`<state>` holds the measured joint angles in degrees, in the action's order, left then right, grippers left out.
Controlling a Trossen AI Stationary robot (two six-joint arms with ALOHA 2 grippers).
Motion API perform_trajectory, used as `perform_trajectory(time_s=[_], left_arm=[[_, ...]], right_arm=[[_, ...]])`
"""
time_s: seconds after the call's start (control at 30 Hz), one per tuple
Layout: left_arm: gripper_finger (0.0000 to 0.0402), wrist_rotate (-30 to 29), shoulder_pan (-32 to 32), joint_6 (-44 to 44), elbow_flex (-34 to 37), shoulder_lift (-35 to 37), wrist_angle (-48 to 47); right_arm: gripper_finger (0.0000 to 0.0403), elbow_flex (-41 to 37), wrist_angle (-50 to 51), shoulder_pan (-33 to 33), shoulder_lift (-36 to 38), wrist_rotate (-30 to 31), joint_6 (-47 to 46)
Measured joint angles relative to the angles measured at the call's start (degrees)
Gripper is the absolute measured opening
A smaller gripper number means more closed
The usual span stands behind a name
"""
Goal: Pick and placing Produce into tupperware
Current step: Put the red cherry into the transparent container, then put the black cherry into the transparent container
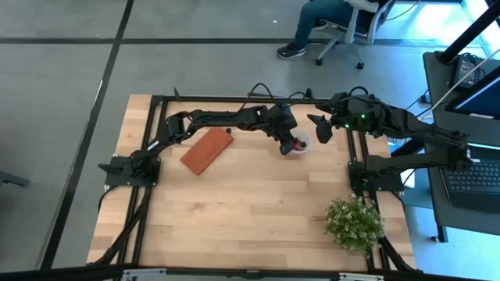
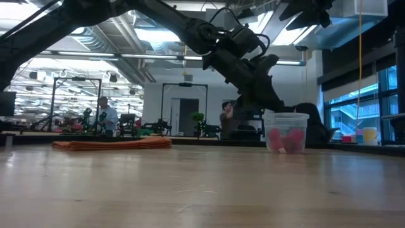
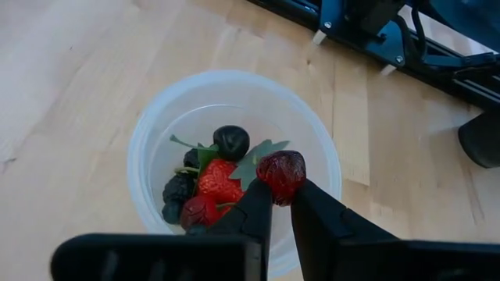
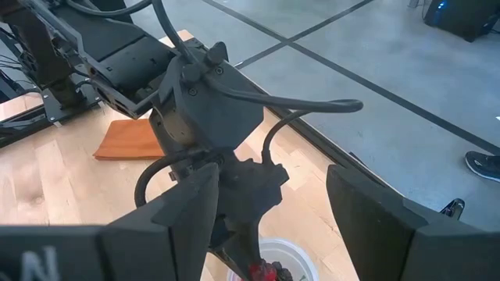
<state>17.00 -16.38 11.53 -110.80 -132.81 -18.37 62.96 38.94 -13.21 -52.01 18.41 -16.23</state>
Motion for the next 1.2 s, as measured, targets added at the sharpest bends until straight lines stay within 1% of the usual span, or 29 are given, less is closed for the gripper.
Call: perform_trajectory(time_s=[0.37,0.6,0.73,1.2], left_arm=[[0.0059,-0.10,0.00,-0.09,0.00,0.00,0.00],[0.0067,-4.36,0.00,-0.11,0.00,0.00,0.00],[0.0075,-4.01,0.00,-0.11,0.00,0.00,-0.02],[0.0134,-3.90,0.02,-0.11,-0.02,0.00,-0.04]], right_arm=[[0.0240,0.00,0.04,0.00,0.00,0.00,0.00],[0.0240,0.00,0.24,0.00,0.00,0.00,0.00],[0.0240,0.00,0.32,0.00,0.00,0.00,0.00],[0.0240,0.00,0.33,0.00,0.00,0.00,0.00]])
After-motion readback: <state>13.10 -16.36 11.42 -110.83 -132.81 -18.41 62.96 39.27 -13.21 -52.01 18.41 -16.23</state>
